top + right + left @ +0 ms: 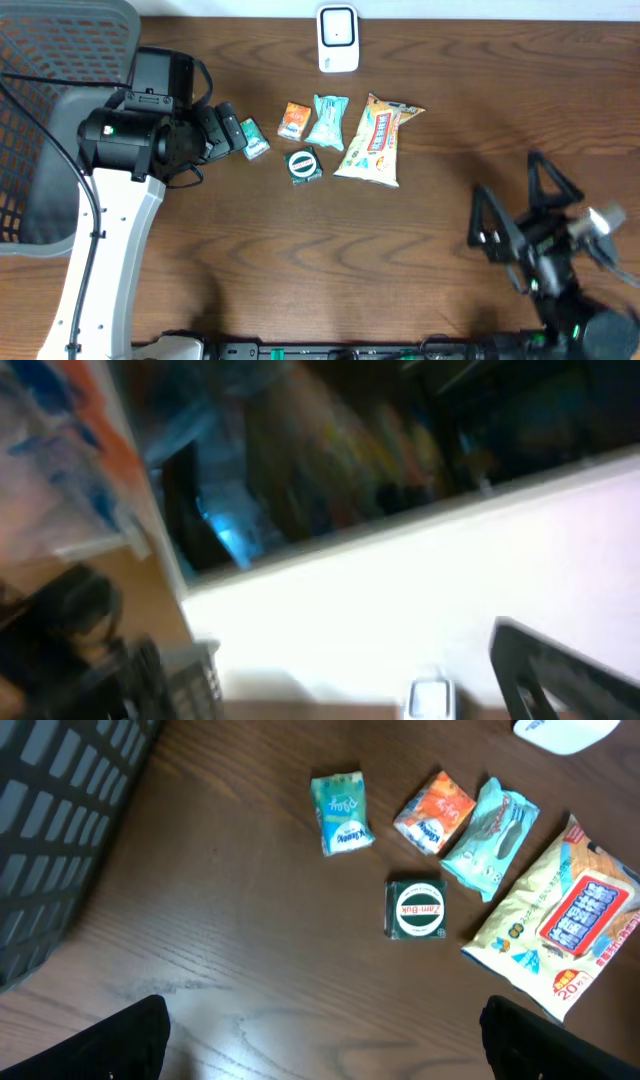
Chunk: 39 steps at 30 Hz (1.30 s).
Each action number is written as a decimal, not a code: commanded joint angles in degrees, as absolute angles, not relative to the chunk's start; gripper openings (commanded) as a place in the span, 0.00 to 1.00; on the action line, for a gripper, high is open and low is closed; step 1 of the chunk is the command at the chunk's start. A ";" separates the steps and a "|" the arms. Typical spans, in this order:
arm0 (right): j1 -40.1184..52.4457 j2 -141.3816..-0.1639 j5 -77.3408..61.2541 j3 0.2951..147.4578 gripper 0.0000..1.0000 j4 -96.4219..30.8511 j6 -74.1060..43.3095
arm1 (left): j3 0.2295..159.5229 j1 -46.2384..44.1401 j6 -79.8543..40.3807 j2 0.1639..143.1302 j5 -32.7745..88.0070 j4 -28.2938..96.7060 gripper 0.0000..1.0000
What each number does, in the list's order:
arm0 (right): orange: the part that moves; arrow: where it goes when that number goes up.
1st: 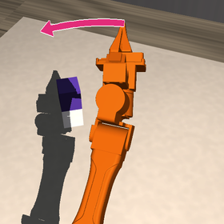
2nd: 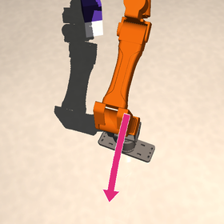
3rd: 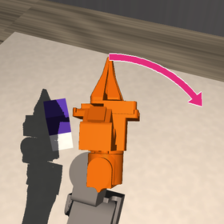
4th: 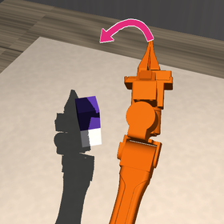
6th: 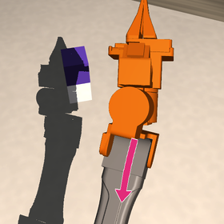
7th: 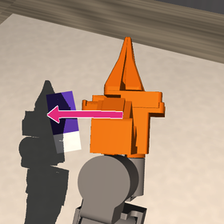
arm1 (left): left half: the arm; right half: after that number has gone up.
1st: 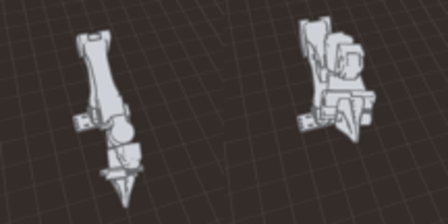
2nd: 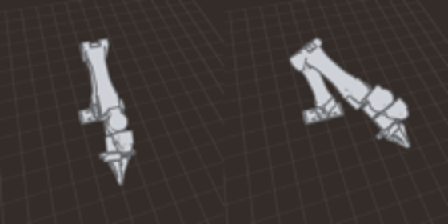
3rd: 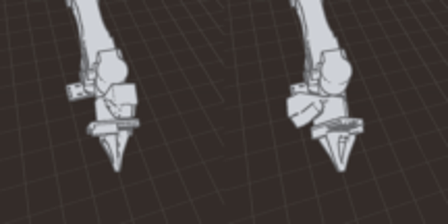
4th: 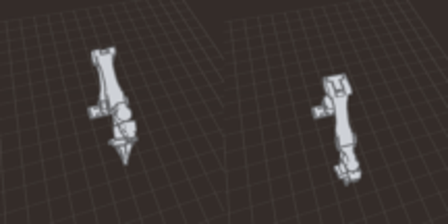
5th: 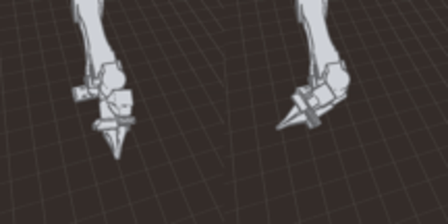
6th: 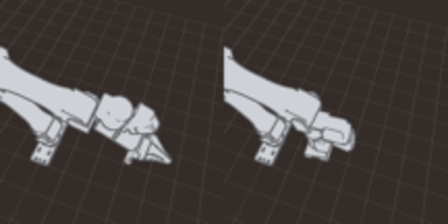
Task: Scan the item barcode
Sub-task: 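Reach the right gripper toward the yellow snack bag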
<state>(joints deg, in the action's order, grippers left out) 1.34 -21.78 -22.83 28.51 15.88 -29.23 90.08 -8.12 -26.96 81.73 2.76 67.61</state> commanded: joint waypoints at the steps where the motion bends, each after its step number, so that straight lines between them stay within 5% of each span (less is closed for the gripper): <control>1: 0.84 -33.10 -28.38 38.92 0.99 6.17 -16.84 | 90.61 -7.94 -26.63 81.49 2.09 67.90 0.98; 4: 0.86 -48.66 -34.33 52.53 0.99 -11.09 -10.15 | 90.61 -7.94 -26.63 81.49 2.09 67.90 0.98; 11: 4.95 -65.98 -30.44 65.10 0.99 -29.54 -6.55 | 90.61 -7.94 -26.63 81.49 2.07 67.90 0.98; 23: 23.55 -73.49 -10.39 65.23 0.99 -33.71 -3.90 | 90.61 -7.94 -26.63 81.49 2.07 67.90 0.98; 39: 26.57 -76.62 -10.66 65.10 0.99 -35.55 -3.79 | 90.61 -7.94 -26.63 81.49 2.07 67.90 0.98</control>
<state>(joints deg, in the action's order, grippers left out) 26.20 -76.47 -11.46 63.75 -35.44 -4.71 90.06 -8.08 -26.98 81.76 2.63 67.68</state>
